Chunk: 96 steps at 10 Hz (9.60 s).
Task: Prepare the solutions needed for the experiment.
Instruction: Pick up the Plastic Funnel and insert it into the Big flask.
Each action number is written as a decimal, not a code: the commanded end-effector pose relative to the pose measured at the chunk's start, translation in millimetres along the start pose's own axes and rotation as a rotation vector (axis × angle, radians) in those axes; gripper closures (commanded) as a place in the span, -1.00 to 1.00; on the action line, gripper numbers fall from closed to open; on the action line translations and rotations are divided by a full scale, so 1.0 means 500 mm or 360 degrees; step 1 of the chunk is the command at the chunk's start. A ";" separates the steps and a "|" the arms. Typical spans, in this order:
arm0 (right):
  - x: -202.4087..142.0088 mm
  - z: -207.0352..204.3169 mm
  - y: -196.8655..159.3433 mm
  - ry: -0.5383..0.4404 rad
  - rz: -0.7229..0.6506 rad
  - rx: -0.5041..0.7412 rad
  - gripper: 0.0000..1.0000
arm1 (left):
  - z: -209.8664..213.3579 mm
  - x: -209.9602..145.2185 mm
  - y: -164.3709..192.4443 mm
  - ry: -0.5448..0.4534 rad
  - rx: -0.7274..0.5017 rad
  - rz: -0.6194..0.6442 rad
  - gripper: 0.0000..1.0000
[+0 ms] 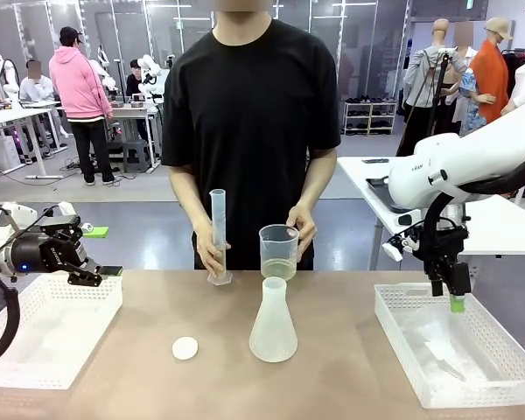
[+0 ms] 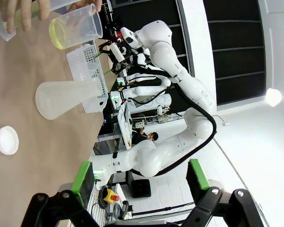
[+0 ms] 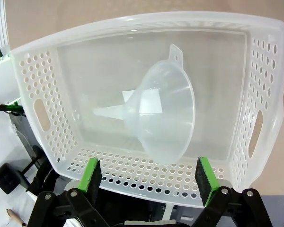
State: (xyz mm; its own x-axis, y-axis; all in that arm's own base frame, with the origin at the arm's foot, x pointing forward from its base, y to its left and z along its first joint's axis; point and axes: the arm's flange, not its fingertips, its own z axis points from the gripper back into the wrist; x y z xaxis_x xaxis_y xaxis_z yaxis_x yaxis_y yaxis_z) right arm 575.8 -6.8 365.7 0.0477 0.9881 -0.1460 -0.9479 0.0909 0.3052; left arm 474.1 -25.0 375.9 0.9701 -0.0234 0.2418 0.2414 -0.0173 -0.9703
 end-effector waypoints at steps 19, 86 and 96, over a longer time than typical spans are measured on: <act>0.032 -0.024 -0.038 -0.0167 0.0116 0.0217 0.73 | -0.004 0.005 -0.002 -0.0026 -0.0012 -0.0004 -1.00; 0.432 0.236 0.480 -0.0825 0.0955 -0.1432 0.89 | -0.004 0.005 -0.002 -0.0026 -0.0012 -0.0004 -1.00; 0.427 0.122 0.435 -0.0948 0.0955 -0.1345 0.89 | -0.004 0.005 -0.002 -0.0026 -0.0012 -0.0004 -1.00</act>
State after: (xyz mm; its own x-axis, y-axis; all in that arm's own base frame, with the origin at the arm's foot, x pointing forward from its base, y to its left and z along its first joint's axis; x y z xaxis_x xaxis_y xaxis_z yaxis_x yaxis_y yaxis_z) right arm 395.0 234.9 471.1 -0.5162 0.7920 0.3261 -0.7868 -0.2881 -0.5458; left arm 474.0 -24.7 375.4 0.9703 -0.0225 0.2407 0.2404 -0.0174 -0.9705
